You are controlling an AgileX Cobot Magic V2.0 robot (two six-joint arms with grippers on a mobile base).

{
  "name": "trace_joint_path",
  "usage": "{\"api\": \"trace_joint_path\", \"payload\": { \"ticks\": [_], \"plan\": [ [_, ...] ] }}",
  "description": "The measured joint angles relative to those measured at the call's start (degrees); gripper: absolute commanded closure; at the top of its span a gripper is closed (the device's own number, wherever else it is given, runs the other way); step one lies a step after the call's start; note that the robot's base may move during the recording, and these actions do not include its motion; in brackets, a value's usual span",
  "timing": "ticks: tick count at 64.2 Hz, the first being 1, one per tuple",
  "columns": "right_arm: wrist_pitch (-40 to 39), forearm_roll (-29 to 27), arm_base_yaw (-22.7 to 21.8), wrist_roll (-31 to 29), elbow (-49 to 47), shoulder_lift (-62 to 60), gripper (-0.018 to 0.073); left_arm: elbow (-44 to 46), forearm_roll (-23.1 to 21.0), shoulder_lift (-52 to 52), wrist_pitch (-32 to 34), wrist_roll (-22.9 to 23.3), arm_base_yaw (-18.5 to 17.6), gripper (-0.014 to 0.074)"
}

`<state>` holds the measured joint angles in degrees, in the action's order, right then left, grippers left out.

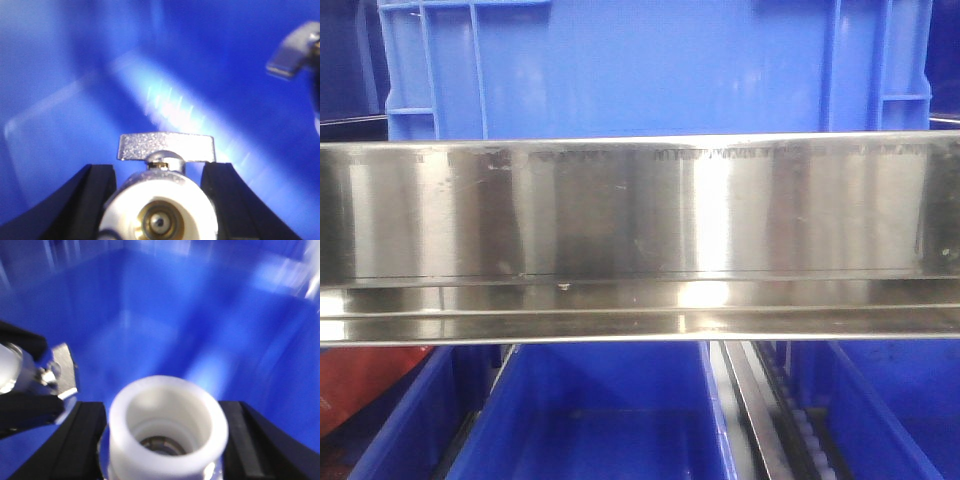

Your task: Place valve from conveyor to right shelf box

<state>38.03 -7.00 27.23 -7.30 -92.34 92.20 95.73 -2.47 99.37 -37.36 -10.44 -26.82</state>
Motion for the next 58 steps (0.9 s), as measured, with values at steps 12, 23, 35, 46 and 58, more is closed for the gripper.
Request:
{"api": "trace_joint_path", "payload": {
  "ticks": [12, 23, 35, 46, 58],
  "plan": [
    [0.59, 0.00, -0.11, 0.00, 0.00, 3.34, 0.0483, 0.13, 1.43, 1.70, -3.24, 0.00, 0.00, 0.0479],
    [0.81, 0.00, -0.18, 0.00, 0.00, 4.17, 0.0199, 0.13, 1.43, 1.81, -4.38, -0.10, -0.10, 0.0231],
    [0.81, 0.00, -0.18, -0.10, -1.17, 3.11, 0.0122, 0.48, 0.95, 1.56, -4.28, -0.10, -0.10, 0.0142],
    [1.93, 0.00, -0.18, -0.10, -1.78, -0.81, 0.0286, 0.48, 0.74, -1.26, -4.28, -0.10, -0.10, 0.0183],
    [3.12, 0.00, -0.18, -0.10, -1.78, -8.15, 0.0608, 0.48, 0.74, -8.53, -4.28, -0.10, -0.10, 0.0477]
  ]
}}
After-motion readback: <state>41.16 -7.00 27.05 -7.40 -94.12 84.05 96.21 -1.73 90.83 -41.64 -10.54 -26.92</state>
